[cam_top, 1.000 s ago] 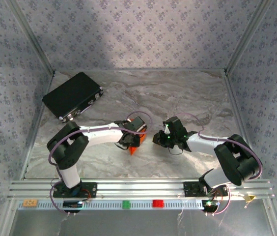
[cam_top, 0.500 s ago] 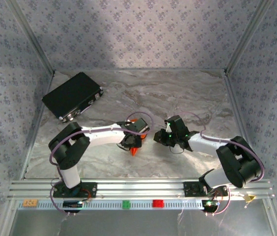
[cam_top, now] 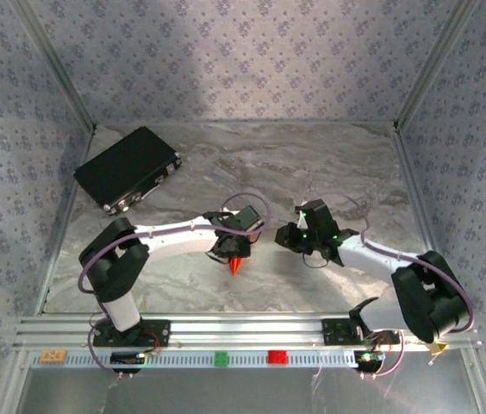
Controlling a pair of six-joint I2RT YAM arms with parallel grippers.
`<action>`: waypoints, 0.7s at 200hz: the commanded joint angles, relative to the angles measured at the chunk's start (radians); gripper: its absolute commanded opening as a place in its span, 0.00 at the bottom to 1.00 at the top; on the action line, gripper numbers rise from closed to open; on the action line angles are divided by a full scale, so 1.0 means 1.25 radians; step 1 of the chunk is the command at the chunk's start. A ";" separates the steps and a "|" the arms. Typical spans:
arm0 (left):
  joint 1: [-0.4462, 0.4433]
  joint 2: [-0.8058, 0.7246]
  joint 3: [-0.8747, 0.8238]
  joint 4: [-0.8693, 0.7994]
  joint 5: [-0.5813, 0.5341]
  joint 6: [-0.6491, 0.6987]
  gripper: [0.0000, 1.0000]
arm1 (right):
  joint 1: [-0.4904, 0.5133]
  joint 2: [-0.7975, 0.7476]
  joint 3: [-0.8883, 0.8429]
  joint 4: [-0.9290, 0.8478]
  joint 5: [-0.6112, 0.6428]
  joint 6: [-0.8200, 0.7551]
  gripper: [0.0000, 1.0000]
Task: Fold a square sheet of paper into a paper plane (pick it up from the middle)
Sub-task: Move the paper plane to the center of the table, then reset both arms
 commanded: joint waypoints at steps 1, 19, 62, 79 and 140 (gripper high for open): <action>-0.010 -0.063 0.014 -0.024 -0.030 -0.013 0.45 | -0.019 -0.052 0.003 -0.072 0.041 -0.035 0.20; -0.011 -0.107 0.000 -0.011 -0.048 -0.009 0.48 | -0.038 -0.101 0.006 -0.117 0.073 -0.052 0.21; -0.001 -0.214 -0.054 0.011 -0.116 0.027 0.55 | -0.083 -0.236 0.009 -0.219 0.172 -0.097 0.29; 0.018 -0.257 -0.088 0.024 -0.135 0.044 0.57 | -0.097 -0.290 0.017 -0.267 0.234 -0.117 0.39; 0.179 -0.442 -0.217 0.037 -0.155 0.121 0.67 | -0.140 -0.409 0.037 -0.349 0.621 -0.179 0.67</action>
